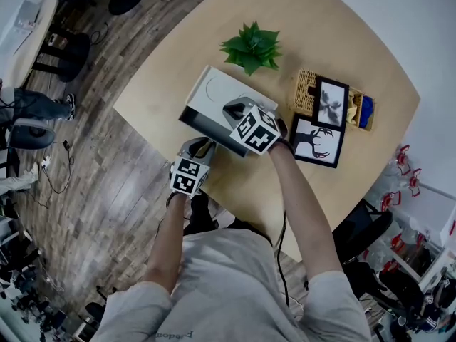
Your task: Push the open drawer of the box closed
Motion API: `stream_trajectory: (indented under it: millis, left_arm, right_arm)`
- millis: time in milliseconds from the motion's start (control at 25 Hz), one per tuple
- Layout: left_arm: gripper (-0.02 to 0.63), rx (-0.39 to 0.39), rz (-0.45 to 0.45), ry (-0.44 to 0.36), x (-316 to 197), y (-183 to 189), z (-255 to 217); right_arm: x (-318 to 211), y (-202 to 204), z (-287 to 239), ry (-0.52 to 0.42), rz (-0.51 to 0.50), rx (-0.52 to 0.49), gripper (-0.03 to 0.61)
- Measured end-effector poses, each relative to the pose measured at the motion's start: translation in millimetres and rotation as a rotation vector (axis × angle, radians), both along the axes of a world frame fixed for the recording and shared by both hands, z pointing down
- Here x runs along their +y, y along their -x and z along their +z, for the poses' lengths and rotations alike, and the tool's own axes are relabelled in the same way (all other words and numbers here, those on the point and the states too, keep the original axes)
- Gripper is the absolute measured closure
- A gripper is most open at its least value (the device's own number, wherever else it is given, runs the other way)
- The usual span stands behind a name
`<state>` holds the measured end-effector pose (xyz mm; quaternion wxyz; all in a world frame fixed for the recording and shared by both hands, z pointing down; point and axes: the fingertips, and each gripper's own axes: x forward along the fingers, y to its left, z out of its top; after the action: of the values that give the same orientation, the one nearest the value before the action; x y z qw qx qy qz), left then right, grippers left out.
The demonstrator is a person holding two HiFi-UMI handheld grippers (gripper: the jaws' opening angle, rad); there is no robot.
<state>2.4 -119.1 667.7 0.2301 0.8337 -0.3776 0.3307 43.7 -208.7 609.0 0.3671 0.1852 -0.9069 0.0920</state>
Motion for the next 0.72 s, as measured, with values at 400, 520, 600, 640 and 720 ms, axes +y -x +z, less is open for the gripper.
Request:
stream_trajectory:
  millis: [400, 520, 600, 640, 720]
  left_arm:
    - [0.482, 0.004, 0.017, -0.001, -4, -4, -1]
    - [0.482, 0.006, 0.017, -0.003, -7, -4, -2]
    - [0.482, 0.008, 0.019, -0.002, -9, -6, -2]
    - [0.482, 0.008, 0.022, -0.001, -10, -7, -2]
    - [0.482, 0.007, 0.028, -0.001, -12, -8, -2]
  right_arm:
    - [0, 1, -1, -0.003, 0.0, -0.001, 0.577]
    - [0, 1, -2, -0.003, -0.001, -0.001, 0.577]
    - [0, 1, -2, -0.002, -0.002, -0.001, 0.577]
    - [0, 1, -2, -0.001, -0.002, -0.001, 0.577]
    - [0, 1, -2, 0.0, -0.001, -0.001, 0.577]
